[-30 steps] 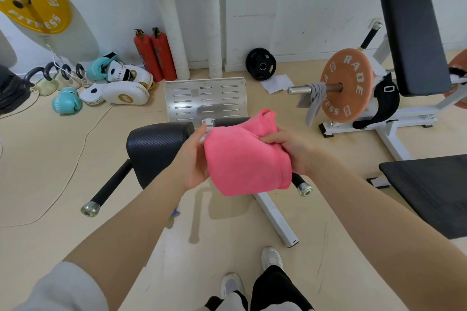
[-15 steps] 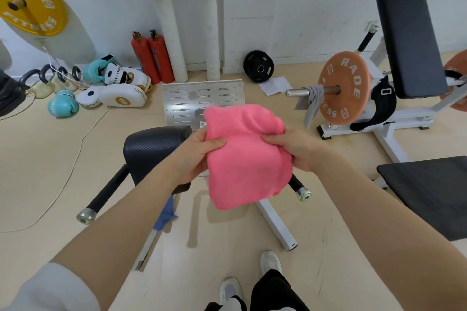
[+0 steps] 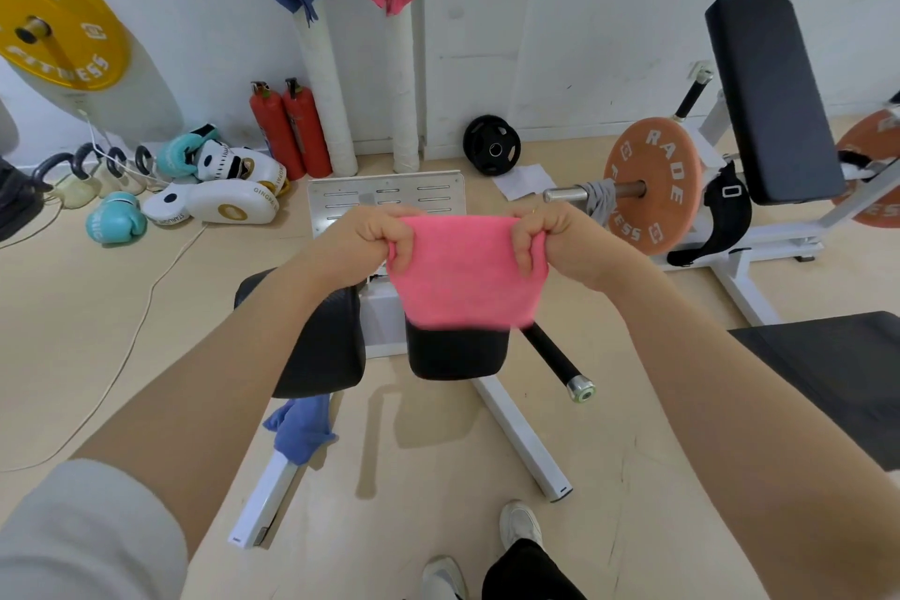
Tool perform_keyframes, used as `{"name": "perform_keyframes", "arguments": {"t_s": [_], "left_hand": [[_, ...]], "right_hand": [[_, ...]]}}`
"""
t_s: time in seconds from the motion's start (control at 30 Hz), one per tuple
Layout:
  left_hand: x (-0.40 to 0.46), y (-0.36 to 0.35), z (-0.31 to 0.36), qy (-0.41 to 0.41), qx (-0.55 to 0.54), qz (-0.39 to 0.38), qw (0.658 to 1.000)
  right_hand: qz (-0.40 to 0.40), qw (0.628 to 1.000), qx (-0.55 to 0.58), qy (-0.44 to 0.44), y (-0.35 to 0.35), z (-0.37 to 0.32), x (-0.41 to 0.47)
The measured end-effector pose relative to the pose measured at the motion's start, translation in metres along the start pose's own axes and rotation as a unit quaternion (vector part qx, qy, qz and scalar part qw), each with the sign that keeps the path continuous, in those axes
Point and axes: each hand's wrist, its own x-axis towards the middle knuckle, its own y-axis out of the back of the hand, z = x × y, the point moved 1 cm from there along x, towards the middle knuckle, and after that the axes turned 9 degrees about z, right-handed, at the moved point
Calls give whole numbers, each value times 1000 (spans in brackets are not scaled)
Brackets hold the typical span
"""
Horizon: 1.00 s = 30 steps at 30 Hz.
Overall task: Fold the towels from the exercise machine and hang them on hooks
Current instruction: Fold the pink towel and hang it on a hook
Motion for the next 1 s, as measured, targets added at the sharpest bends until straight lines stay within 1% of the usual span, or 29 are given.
{"name": "perform_keyframes", "arguments": {"t_s": [0.07, 0.13, 0.23, 0.27, 0.33, 0.4, 0.47, 0.53, 0.63, 0.7, 0.8, 0.83, 0.9, 1.0], "left_hand": [[0, -1, 1, 6, -31, 39, 999], [0, -2, 0, 22, -70, 77, 994], [2, -6, -8, 61, -184, 141, 971], [2, -9, -9, 89, -225, 147, 959], [0, -16, -6, 183, -289, 146, 928], [-3, -25, -7, 274, -291, 143, 906], [-4, -32, -11, 295, -306, 116, 898], [-6, -35, -14, 320, -350, 105, 874], [-10, -41, -24, 324, -392, 93, 856], [-10, -46, -25, 316, -426, 92, 843], [-6, -53, -24, 333, -464, 115, 813], [-3, -58, -23, 337, -455, 116, 816], [3, -71, -16, 337, -395, 120, 846], [17, -89, -5, 326, -273, 148, 893]], "right_hand": [[48, 997, 57, -1, -3, 5, 4], [91, 989, 112, -21, -7, 8, 7], [103, 973, 189, -83, -13, 5, 8], [109, 962, 223, -112, -15, 4, 8], [114, 939, 286, -154, -17, 8, 9], [94, 921, 326, -193, -20, 13, 8], [69, 899, 364, -234, -24, 19, 5], [57, 891, 367, -259, -26, 23, 3], [65, 890, 345, -290, -28, 24, 1], [91, 884, 350, -296, -26, 27, -1], [162, 894, 322, -265, -21, 37, -5], [193, 897, 306, -256, -19, 40, -7], [245, 895, 285, -240, -15, 45, -12], [266, 896, 281, -216, -4, 54, -21]]}}
